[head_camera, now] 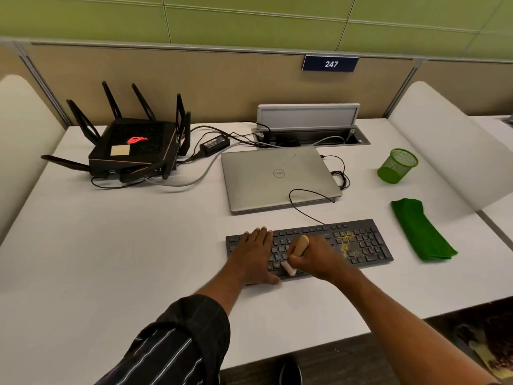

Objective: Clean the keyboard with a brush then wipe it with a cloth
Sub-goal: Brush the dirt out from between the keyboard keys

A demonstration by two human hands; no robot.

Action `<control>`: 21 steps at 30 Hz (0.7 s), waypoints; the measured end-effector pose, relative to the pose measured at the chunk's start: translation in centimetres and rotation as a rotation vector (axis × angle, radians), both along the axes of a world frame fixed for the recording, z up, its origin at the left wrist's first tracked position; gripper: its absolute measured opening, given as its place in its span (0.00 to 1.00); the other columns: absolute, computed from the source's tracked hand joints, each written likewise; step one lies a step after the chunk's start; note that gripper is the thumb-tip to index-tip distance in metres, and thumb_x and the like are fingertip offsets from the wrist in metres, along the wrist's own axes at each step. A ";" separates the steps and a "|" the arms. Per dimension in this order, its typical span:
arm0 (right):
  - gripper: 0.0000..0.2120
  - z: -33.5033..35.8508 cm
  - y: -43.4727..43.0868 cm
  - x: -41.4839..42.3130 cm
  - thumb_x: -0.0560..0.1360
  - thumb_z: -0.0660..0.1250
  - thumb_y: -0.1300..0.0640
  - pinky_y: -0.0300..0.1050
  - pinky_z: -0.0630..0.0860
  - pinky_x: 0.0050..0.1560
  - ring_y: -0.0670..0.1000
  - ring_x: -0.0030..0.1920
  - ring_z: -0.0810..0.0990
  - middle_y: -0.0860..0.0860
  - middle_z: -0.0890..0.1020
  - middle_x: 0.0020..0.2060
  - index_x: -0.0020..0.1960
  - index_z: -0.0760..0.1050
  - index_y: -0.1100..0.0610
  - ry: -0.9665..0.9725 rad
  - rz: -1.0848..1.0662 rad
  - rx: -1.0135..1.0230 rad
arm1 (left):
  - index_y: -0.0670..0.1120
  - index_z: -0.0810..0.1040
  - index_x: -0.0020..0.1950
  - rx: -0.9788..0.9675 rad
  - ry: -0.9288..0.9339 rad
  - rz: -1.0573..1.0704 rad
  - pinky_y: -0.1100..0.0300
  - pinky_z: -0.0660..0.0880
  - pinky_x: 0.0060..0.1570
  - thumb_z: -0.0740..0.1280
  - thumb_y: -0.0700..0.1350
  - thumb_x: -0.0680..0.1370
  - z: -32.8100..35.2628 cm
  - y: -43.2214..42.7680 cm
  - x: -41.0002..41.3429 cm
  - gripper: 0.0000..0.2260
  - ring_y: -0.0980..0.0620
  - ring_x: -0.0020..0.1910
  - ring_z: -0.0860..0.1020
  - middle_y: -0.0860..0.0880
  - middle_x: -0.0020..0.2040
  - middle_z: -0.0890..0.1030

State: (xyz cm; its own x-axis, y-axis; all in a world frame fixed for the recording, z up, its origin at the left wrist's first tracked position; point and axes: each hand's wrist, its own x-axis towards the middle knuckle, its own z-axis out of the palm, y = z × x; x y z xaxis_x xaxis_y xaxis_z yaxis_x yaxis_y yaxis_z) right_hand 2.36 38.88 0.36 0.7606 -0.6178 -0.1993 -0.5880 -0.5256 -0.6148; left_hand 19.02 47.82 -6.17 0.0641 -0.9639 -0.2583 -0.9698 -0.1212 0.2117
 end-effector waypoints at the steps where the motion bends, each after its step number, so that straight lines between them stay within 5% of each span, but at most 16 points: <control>1: 0.07 0.1 -0.1 0.0 0.73 0.69 0.62 0.32 0.73 0.31 0.39 0.30 0.78 0.46 0.82 0.31 0.38 0.81 0.53 -0.013 -0.020 -0.015 | 0.42 0.42 0.83 -0.001 -0.004 -0.001 0.44 0.46 0.80 0.69 0.72 0.71 0.0 0.0 0.0 0.57 0.43 0.82 0.45 0.42 0.83 0.45; 14: 0.05 0.2 -0.4 -0.2 0.74 0.69 0.59 0.32 0.75 0.33 0.44 0.35 0.81 0.46 0.84 0.34 0.42 0.82 0.52 -0.023 -0.034 -0.025 | 0.42 0.41 0.83 -0.005 -0.004 -0.006 0.45 0.46 0.80 0.69 0.71 0.72 0.1 0.3 0.1 0.56 0.43 0.82 0.45 0.41 0.83 0.45; 21: 0.04 -0.5 0.9 1.0 0.75 0.70 0.58 0.45 0.79 0.38 0.49 0.36 0.82 0.50 0.85 0.36 0.45 0.83 0.57 -0.093 -0.072 -0.026 | 0.42 0.42 0.83 -0.017 0.024 -0.002 0.45 0.46 0.80 0.70 0.71 0.71 0.0 0.3 0.3 0.57 0.43 0.82 0.45 0.42 0.83 0.45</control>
State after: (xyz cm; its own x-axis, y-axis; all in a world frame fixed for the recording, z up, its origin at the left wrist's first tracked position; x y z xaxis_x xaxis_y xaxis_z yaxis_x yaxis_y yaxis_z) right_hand 3.35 39.79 -0.14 0.7285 -0.6756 -0.1133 -0.5658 -0.5001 -0.6555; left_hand 19.34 48.14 -6.14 0.0562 -0.9683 -0.2433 -0.9646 -0.1156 0.2372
